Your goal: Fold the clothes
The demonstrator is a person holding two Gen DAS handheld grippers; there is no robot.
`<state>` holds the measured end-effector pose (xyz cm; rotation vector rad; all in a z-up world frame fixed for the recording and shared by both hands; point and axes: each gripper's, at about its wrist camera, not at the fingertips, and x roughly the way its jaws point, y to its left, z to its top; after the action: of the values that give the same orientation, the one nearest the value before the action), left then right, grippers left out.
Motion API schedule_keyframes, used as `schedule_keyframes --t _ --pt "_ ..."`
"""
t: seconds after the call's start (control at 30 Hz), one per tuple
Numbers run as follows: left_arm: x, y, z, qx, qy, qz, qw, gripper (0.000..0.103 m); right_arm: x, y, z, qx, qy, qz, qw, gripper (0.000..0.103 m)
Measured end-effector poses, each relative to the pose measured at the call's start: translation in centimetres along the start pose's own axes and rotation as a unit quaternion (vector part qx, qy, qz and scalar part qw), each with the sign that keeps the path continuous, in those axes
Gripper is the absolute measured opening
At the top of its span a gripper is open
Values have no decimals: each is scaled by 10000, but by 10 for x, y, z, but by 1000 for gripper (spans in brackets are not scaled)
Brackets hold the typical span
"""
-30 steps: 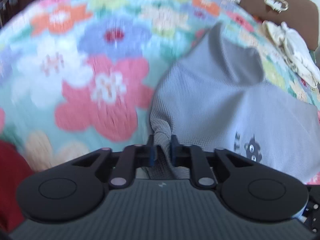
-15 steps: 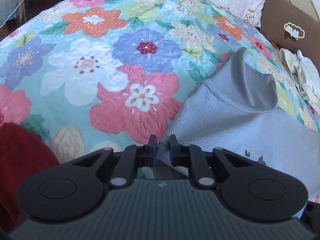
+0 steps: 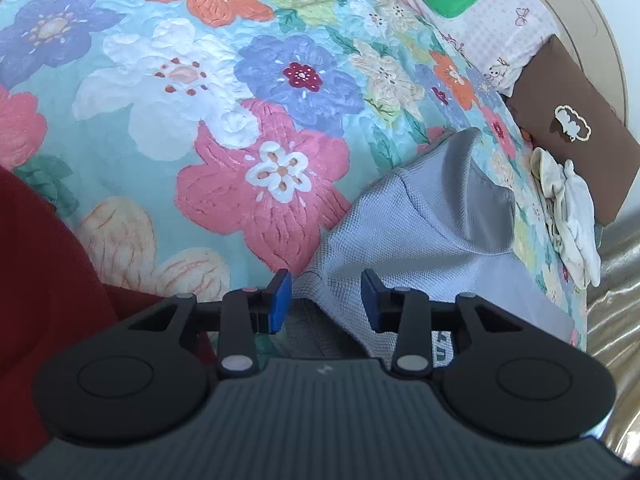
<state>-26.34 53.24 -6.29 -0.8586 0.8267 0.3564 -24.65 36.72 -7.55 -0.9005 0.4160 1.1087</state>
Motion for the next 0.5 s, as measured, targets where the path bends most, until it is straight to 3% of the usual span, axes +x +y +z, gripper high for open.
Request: schedule_keyframes --t 0.1,0.13,0.17,0.2,0.27,0.37,0.4,0.43,0.5 --pt "-4 7 2 -163 -98 35 9998 39 -6 -25 9 799 -413 185 9958 42" --pt "-6 8 2 -186 -150 65 9997 39 -7 -38 9 1281 -507 320 9899 30" --pt "-8 10 3 -209 -201 95 9995 39 -6 -56 7 1888 -562 504 9791 21" --pt "-10 11 3 -231 -253 125 9993 39 -6 -73 5 2488 -615 686 9642 18" --pt "-12 12 4 -280 -310 143 9990 40 1 -106 -11 3783 -645 1185 9158 15" --pt "-4 15 4 -440 -108 -139 9989 42 12 -136 -47 5413 -677 1956 8150 15" --pt "-1 16 3 -507 -19 -262 9984 44 12 -139 -57 5734 -718 2092 7889 15" --pt "2 17 3 -599 62 -380 9975 48 11 -140 -65 5947 -767 2158 7706 15" --pt "8 22 0 -883 216 -628 9939 50 5 -135 -74 6109 -800 2158 7575 15"
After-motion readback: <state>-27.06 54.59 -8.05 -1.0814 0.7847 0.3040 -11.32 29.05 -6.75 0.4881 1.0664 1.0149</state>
